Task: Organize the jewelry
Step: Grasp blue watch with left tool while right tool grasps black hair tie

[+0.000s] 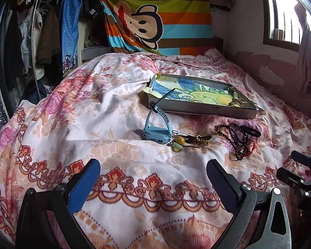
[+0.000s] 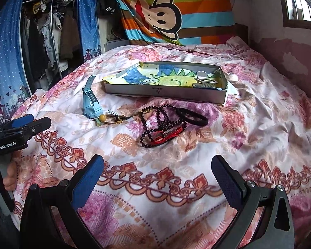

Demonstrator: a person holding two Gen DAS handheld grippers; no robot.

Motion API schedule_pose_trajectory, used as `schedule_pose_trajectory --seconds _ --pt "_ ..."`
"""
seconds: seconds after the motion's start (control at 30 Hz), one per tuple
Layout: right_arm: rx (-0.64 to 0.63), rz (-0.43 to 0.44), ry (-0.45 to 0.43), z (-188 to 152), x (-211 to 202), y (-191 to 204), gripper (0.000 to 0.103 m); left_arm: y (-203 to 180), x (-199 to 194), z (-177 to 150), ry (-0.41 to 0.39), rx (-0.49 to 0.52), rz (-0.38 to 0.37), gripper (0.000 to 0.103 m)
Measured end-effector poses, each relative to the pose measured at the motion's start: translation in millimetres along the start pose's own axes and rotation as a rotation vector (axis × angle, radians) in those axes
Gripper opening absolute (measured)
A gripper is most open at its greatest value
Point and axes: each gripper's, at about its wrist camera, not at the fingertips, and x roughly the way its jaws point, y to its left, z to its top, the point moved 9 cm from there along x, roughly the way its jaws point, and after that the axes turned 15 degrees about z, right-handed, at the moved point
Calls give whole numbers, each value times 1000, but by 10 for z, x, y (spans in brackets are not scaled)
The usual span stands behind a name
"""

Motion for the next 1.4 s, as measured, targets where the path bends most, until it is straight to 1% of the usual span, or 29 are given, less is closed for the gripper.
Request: schedule_pose_trajectory --seconds 0.07,0.17,0.27,0.5,0.63,0.7,0.77,0.8,0.83,0.87,0.93,0.97,1.0,1.03,1.1,1.17,1.27,1.37,1.4 --pt "8 17 14 33 65 -43 102 -9 80 28 22 0 -5 103" --pt "52 76 46 60 198 -121 102 -35 212 75 56 -6 -28 103" --pt "92 116 66 79 318 -188 102 -85 354 147 77 -10 -51 103" --pt "153 178 97 169 632 -317 102 -252 681 383 79 -2 -78 103" --pt "169 218 113 228 811 -326 101 -307 862 450 102 -7 -81 103" --pt "171 212 104 279 859 -355 101 -309 930 480 116 -32 -95 103" --pt "170 192 79 362 871 -411 96 -298 976 516 117 -65 -107 102" --pt "169 178 65 415 883 -448 93 -299 990 529 116 -75 -114 99" --pt "166 162 57 457 895 -486 91 -310 1006 542 117 -80 -120 97" --pt "159 138 50 499 916 -532 89 -322 1027 549 120 -79 -124 92" --pt "156 74 61 545 988 -650 82 -356 1081 539 133 -70 -121 85" --pt "163 57 71 551 1000 -702 80 -382 1117 520 148 -63 -122 81" --pt "176 45 77 548 1020 -747 77 -398 1151 499 163 -58 -120 77" --pt "188 39 83 542 1045 -789 72 -406 1186 483 174 -56 -117 75" --pt "211 26 105 503 1098 -858 68 -416 1247 461 194 -60 -118 64" --pt "220 20 121 467 1141 -885 63 -416 1303 443 215 -72 -119 59" --pt "214 14 132 432 1178 -883 54 -398 1367 410 240 -82 -112 44" --pt "211 11 131 408 1184 -879 48 -385 1365 403 240 -98 -122 41" --pt "211 12 130 398 1174 -888 44 -382 1360 400 239 -102 -124 38"
